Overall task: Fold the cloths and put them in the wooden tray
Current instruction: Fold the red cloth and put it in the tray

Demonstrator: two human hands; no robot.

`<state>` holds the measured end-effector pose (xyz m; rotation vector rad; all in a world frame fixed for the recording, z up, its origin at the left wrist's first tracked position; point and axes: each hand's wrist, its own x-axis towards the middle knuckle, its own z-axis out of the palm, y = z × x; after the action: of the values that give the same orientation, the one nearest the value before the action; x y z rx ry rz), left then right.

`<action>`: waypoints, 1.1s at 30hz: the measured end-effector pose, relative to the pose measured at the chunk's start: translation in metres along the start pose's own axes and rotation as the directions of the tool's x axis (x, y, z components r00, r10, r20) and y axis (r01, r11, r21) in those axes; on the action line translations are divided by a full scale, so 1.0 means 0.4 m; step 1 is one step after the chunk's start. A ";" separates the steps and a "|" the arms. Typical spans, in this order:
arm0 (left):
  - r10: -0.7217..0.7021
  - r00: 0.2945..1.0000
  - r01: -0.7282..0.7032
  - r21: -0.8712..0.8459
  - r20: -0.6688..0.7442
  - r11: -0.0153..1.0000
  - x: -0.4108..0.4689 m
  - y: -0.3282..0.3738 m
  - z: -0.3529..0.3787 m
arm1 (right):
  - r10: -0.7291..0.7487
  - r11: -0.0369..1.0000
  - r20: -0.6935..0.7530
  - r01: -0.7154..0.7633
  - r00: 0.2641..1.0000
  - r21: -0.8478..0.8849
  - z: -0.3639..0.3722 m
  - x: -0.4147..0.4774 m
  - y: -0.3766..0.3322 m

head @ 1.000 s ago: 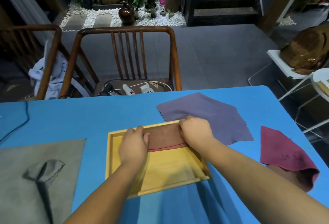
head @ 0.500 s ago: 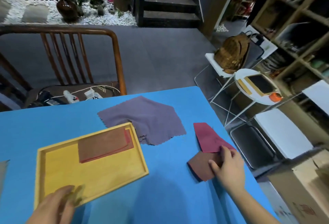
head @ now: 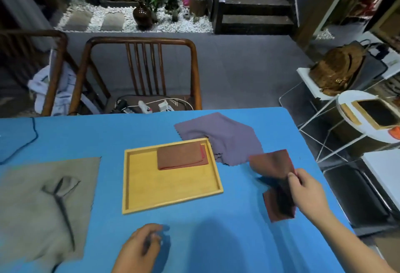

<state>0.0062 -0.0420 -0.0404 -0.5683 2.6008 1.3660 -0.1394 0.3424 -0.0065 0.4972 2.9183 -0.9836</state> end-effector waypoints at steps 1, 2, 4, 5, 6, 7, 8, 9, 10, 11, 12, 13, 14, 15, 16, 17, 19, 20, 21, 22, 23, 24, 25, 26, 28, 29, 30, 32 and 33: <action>0.004 0.998 0.000 -0.067 0.070 0.998 -0.007 0.003 0.021 | -0.011 0.995 0.011 0.010 1.000 0.101 -0.003 -0.067 -0.046; -0.003 0.993 0.021 -0.154 0.116 0.988 -0.019 0.021 0.018 | -0.023 0.980 0.038 0.015 0.999 0.197 -0.006 -0.136 -0.089; -0.006 0.978 0.056 -0.239 0.208 0.969 -0.027 0.037 0.016 | -0.040 0.908 0.155 -0.029 0.987 0.417 -0.007 -0.266 -0.180; 0.009 0.966 0.066 -0.278 0.260 0.958 -0.025 0.040 0.012 | -0.048 0.839 0.240 -0.091 0.970 0.536 -0.002 -0.322 -0.220; 0.023 0.948 0.086 -0.324 0.319 0.942 -0.031 0.055 0.002 | -0.048 0.743 0.322 -0.182 0.945 0.644 0.013 -0.368 -0.250; 0.023 0.928 0.128 -0.377 0.371 0.917 -0.032 0.052 -0.008 | -0.039 0.624 0.396 -0.287 0.917 0.727 0.033 -0.404 -0.276; 0.019 0.913 0.157 -0.394 0.407 0.906 -0.034 0.045 -0.024 | -0.030 0.512 0.462 -0.383 0.886 0.769 0.057 -0.432 -0.297; 0.015 0.895 0.178 -0.387 0.447 0.905 -0.035 0.025 -0.040 | -0.040 0.424 0.514 -0.451 0.857 0.785 0.083 -0.455 -0.312; -0.003 0.875 0.207 -0.370 0.483 0.906 -0.040 0.001 -0.061 | -0.061 0.355 0.550 -0.497 0.833 0.792 0.110 -0.473 -0.323; -0.018 0.858 0.236 -0.362 0.513 0.902 -0.046 -0.028 -0.078 | -0.079 0.299 0.573 -0.529 0.816 0.794 0.137 -0.485 -0.328; -0.026 0.845 0.248 -0.350 0.533 0.903 -0.054 -0.058 -0.090 | -0.084 0.257 0.584 -0.549 0.807 0.795 0.164 -0.491 -0.326; -0.021 0.845 0.249 -0.359 0.534 0.899 -0.059 -0.089 -0.100 | -0.074 0.239 0.589 -0.559 0.804 0.794 0.190 -0.493 -0.316; -0.034 0.846 0.260 -0.355 0.533 0.898 -0.062 -0.117 -0.109 | -0.052 0.252 0.590 -0.561 0.806 0.789 0.216 -0.491 -0.299; -0.055 0.849 0.276 -0.351 0.526 0.895 -0.064 -0.142 -0.116 | -0.021 0.282 0.587 -0.559 0.809 0.780 0.245 -0.487 -0.269; -0.079 0.852 0.289 -0.339 0.518 0.895 -0.061 -0.164 -0.118 | 0.018 0.310 0.585 -0.561 0.811 0.768 0.273 -0.479 -0.231; -0.084 0.856 0.275 -0.310 0.510 0.910 -0.055 -0.189 -0.113 | 0.075 0.324 0.586 -0.575 0.807 0.751 0.299 -0.472 -0.191; -0.087 0.878 0.197 -0.190 0.471 0.962 -0.037 -0.230 -0.093 | 0.202 0.303 0.621 -0.652 0.757 0.695 0.335 -0.453 -0.115; -0.086 0.885 0.157 -0.118 0.458 0.981 -0.027 -0.238 -0.084 | 0.260 0.300 0.638 -0.689 0.724 0.660 0.349 -0.442 -0.082; -0.094 0.887 0.138 -0.066 0.453 0.988 -0.016 -0.242 -0.076 | 0.309 0.314 0.645 -0.715 0.699 0.625 0.360 -0.433 -0.057; -0.102 0.887 0.134 -0.039 0.449 0.990 -0.006 -0.243 -0.071 | 0.346 0.352 0.638 -0.725 0.688 0.592 0.369 -0.422 -0.040; -0.115 0.886 0.144 -0.032 0.450 0.989 0.005 -0.242 -0.072 | 0.374 0.405 0.620 -0.723 0.690 0.560 0.375 -0.407 -0.033; -0.142 0.879 0.178 -0.036 0.454 0.983 0.009 -0.244 -0.078 | 0.395 0.463 0.588 -0.706 0.706 0.536 0.379 -0.393 -0.034; -0.176 0.864 0.226 -0.051 0.471 0.973 0.011 -0.246 -0.092 | 0.392 0.557 0.537 -0.657 0.747 0.508 0.383 -0.376 -0.042; -0.212 0.835 0.279 -0.059 0.508 0.959 0.011 -0.250 -0.109 | 0.351 0.689 0.479 -0.568 0.805 0.450 0.384 -0.357 -0.052; -0.283 0.742 0.368 -0.018 0.607 0.929 -0.009 -0.271 -0.146 | 0.237 0.944 0.405 -0.307 0.883 0.117 0.380 -0.326 -0.071; -0.310 0.692 0.407 0.002 0.652 0.913 -0.027 -0.286 -0.163 | 0.201 0.980 0.417 -0.181 0.886 -0.089 0.382 -0.317 -0.078; -0.319 0.656 0.444 -0.008 0.684 0.896 -0.048 -0.305 -0.176 | 0.170 0.967 0.452 -0.061 0.876 -0.246 0.386 -0.313 -0.083; -0.281 0.649 0.500 -0.119 0.707 0.858 -0.090 -0.341 -0.192 | 0.098 0.931 0.517 0.105 0.850 -0.350 0.399 -0.313 -0.096; -0.258 0.667 0.518 -0.186 0.699 0.835 -0.109 -0.354 -0.196 | 0.057 0.929 0.536 0.152 0.843 -0.338 0.408 -0.317 -0.104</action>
<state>0.1055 -0.1676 -0.0898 -0.5346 1.5510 1.5451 -0.0447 0.1776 -0.0976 0.0970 2.5045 -0.4441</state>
